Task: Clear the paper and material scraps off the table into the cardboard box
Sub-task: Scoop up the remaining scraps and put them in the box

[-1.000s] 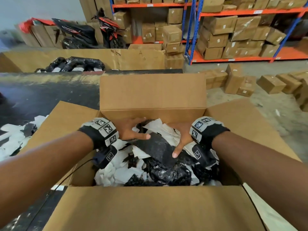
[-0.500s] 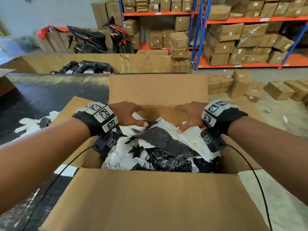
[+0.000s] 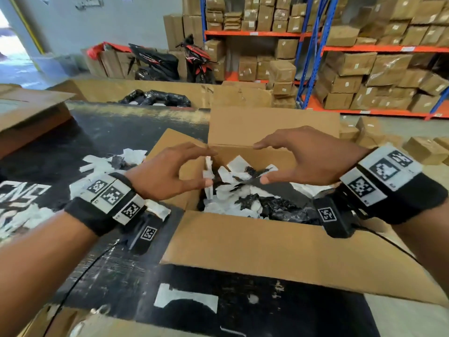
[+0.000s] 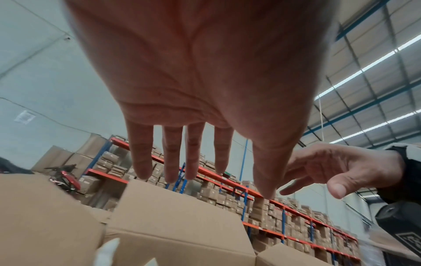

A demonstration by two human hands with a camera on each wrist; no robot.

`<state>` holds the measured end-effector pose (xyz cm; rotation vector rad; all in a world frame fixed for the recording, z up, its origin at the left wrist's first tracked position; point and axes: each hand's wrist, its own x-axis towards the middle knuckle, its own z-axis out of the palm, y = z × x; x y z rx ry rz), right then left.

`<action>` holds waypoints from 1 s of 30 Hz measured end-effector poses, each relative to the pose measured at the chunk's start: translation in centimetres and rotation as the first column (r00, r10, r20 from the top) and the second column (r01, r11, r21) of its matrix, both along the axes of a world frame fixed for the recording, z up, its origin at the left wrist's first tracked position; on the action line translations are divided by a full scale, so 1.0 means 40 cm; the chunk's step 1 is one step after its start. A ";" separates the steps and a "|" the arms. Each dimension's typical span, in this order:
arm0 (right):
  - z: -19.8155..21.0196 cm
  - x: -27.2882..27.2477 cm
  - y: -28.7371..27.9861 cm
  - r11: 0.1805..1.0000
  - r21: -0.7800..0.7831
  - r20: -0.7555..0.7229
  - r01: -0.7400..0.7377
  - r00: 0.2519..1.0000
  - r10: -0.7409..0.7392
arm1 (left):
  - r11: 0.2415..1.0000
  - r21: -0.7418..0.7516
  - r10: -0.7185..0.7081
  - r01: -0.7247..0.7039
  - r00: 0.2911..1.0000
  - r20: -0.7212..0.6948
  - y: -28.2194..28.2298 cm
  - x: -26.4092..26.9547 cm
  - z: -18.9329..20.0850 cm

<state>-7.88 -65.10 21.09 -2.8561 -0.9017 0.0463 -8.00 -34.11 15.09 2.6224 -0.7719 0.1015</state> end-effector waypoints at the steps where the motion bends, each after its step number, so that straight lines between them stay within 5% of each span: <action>1: 0.000 -0.021 0.044 1.000 0.024 0.006 -0.017 1.000 0.016 | 0.999 -0.025 0.022 -0.022 1.000 -0.004 0.050 -0.026 -0.007; 10: -0.100 -0.199 0.550 0.945 0.250 -0.049 -0.212 0.972 0.231 | 0.953 -0.089 0.280 -0.289 0.955 -0.101 0.517 -0.256 -0.136; 16: -0.325 -0.257 0.828 0.928 0.300 -0.240 -0.218 0.925 0.295 | 0.860 0.110 0.510 -0.499 0.825 -0.243 0.741 -0.386 -0.314; 23: -0.593 -0.211 0.955 0.989 0.146 -0.441 0.019 0.896 0.048 | 0.648 0.317 0.758 -0.692 0.547 -0.355 0.894 -0.420 -0.490; 30: -0.721 -0.075 1.003 0.892 0.107 -0.314 0.438 0.866 -0.388 | 0.560 0.348 0.826 -0.752 0.469 -0.313 1.021 -0.277 -0.573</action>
